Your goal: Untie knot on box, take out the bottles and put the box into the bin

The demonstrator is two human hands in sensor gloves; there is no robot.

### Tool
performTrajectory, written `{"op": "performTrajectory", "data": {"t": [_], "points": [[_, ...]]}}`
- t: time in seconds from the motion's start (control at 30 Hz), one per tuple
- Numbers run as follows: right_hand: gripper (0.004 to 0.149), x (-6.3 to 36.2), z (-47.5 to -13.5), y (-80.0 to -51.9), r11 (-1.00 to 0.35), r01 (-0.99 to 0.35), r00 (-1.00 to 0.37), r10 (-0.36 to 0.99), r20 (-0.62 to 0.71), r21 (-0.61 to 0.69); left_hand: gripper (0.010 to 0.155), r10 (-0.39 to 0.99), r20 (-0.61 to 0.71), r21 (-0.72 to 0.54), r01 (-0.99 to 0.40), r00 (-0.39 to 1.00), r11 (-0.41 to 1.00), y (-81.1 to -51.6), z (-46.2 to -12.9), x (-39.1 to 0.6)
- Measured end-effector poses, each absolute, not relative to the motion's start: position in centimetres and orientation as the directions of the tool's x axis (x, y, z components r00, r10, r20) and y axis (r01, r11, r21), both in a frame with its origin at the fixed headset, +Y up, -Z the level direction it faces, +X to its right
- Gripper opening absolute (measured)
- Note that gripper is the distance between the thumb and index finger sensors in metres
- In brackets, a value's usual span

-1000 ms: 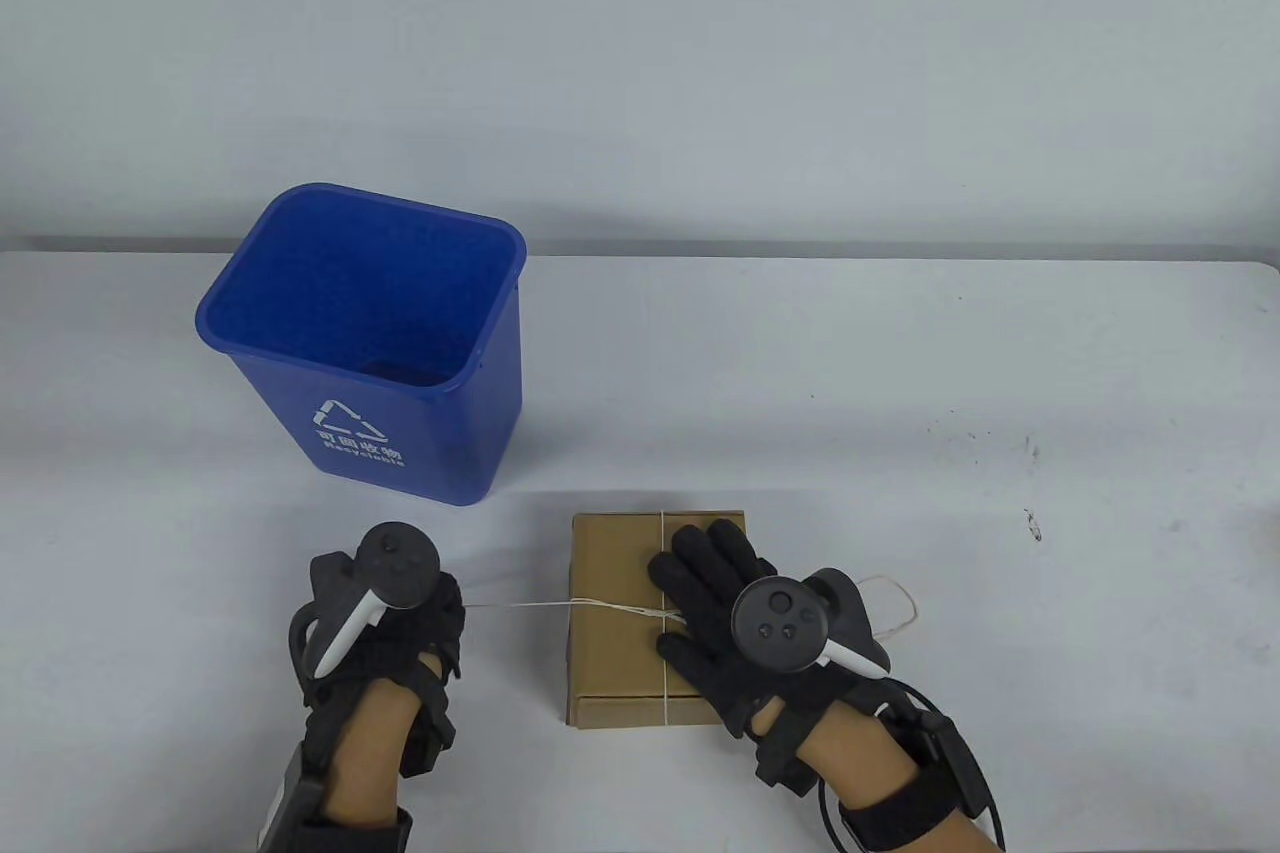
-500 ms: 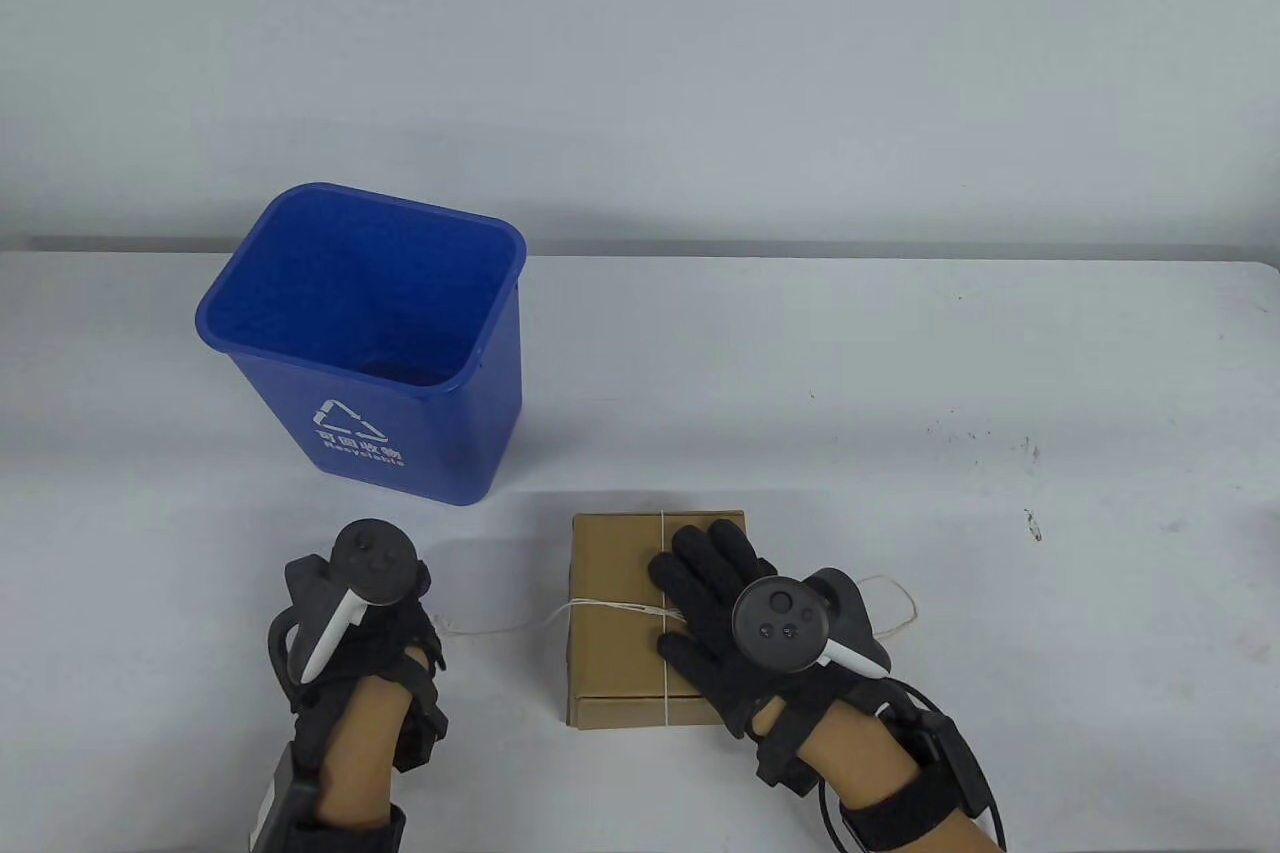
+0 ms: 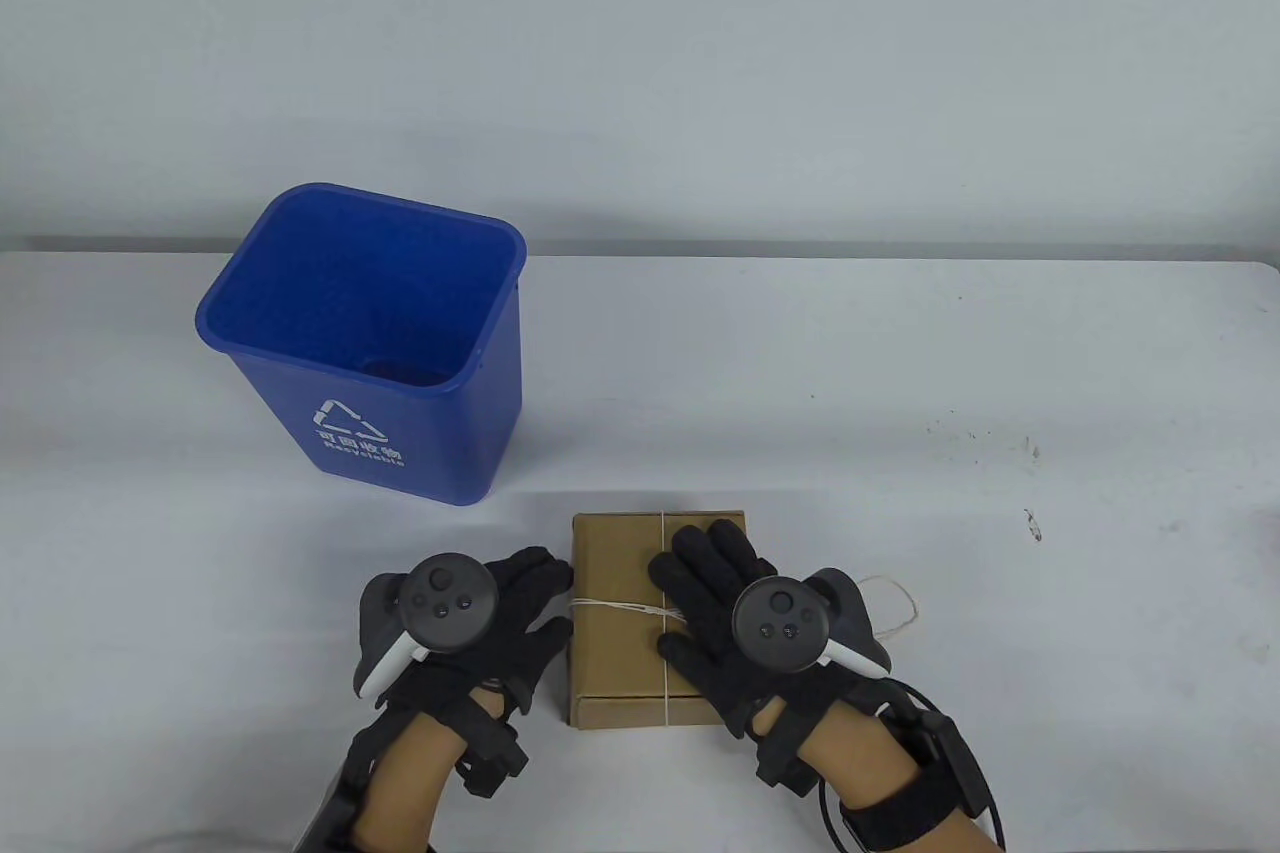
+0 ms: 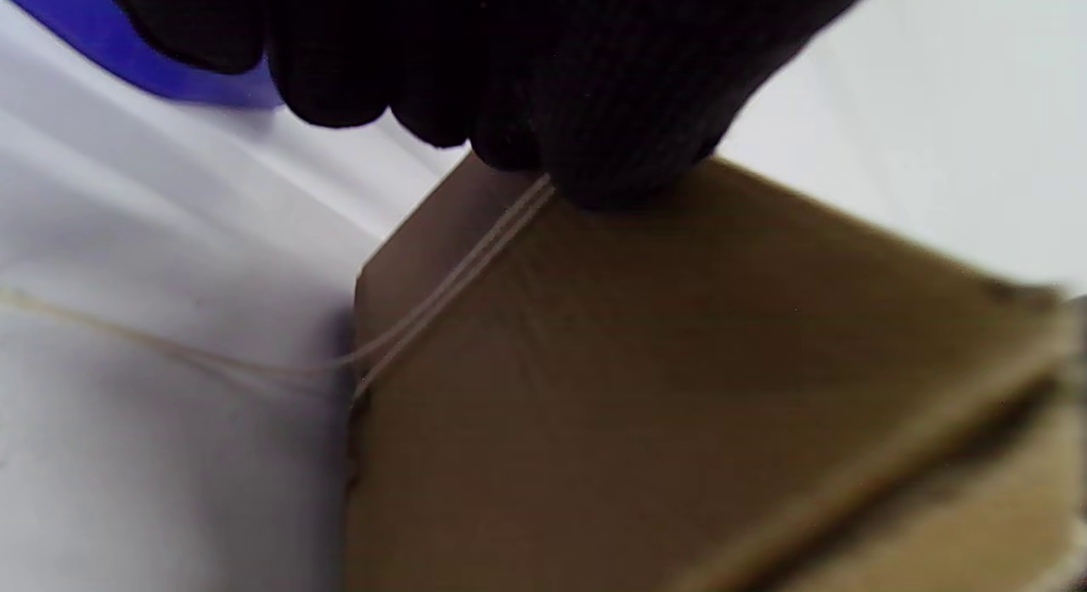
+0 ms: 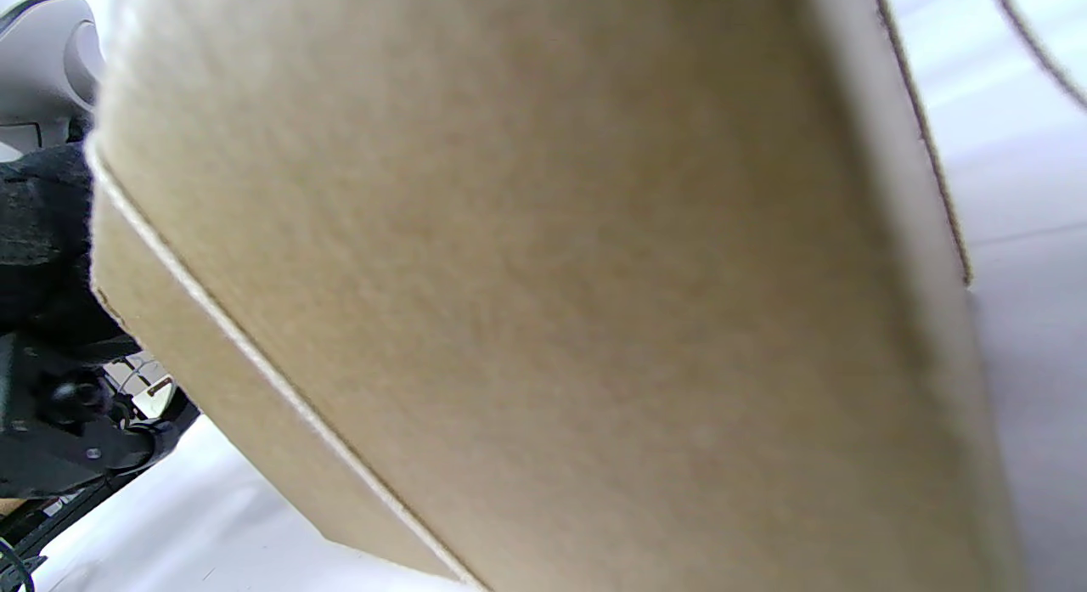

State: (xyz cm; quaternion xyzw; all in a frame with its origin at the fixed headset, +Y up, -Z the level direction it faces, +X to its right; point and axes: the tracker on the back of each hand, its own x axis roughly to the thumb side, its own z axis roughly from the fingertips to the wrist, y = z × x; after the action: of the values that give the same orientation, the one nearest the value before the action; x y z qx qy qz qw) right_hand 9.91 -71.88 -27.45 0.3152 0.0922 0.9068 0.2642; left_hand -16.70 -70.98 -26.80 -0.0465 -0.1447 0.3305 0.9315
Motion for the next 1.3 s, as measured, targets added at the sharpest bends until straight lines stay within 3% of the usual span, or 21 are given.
{"op": "performTrajectory", "data": {"t": [0.13, 0.27, 0.7, 1.3], "points": [[0.071, 9.9, -27.4, -71.9, -0.844, -0.421, -0.662, 0.536, 0.524, 0.332, 0.052, 0.595, 0.263, -0.099, -0.592, 0.760, 0.800, -71.0, -26.8, -16.5], [0.071, 9.9, -27.4, -71.9, -0.844, -0.422, -0.662, 0.536, 0.524, 0.331, 0.042, 0.606, 0.261, -0.094, -0.605, 0.752, 0.791, -71.1, -26.9, -16.5], [0.071, 9.9, -27.4, -71.9, -0.843, -0.423, -0.661, 0.538, 0.524, 0.332, 0.039, 0.569, 0.231, -0.081, -0.567, 0.789, 0.820, -70.8, -27.1, -17.6], [0.071, 9.9, -27.4, -71.9, -0.840, -0.426, -0.658, 0.542, 0.522, 0.335, 0.041, 0.488, 0.009, -0.063, -0.486, 0.873, 0.871, -71.7, -28.7, -21.6]]}}
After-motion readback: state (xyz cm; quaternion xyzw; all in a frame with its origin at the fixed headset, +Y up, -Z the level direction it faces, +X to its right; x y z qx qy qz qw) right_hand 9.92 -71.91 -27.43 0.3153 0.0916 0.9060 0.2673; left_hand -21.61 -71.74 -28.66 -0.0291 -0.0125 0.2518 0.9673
